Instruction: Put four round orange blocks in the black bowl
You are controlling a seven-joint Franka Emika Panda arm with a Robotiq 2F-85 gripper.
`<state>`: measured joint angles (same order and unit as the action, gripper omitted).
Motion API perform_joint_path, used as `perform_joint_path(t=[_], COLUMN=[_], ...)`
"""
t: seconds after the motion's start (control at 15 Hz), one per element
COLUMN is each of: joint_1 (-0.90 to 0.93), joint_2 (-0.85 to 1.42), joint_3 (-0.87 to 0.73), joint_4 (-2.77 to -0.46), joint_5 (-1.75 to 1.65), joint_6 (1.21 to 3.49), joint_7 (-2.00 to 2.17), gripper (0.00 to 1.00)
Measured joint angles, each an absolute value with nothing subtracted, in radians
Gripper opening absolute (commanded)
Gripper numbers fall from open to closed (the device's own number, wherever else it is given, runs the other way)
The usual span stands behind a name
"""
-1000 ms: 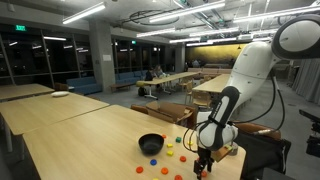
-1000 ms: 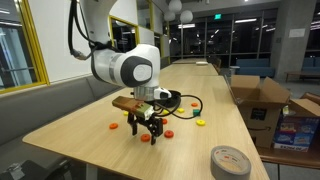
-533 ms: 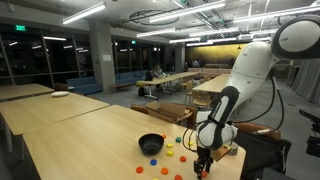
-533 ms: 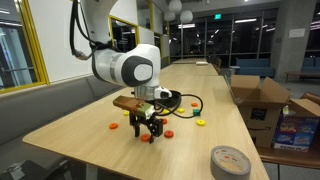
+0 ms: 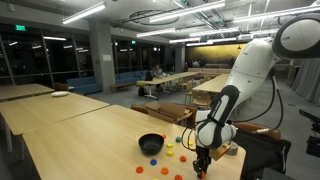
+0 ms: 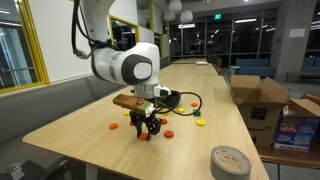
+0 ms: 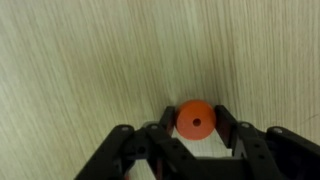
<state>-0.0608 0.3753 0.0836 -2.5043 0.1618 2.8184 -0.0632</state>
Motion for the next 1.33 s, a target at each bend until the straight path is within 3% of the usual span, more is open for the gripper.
perform_joint_path(t=[1.33], joint_1=[0.062], joint_2=[0.368], joint_3=[-0.002], joint_4=[-2.13], joint_5=[-0.129], joint_6=[2.636], joint_7=[-0.053], gripper=[0.19])
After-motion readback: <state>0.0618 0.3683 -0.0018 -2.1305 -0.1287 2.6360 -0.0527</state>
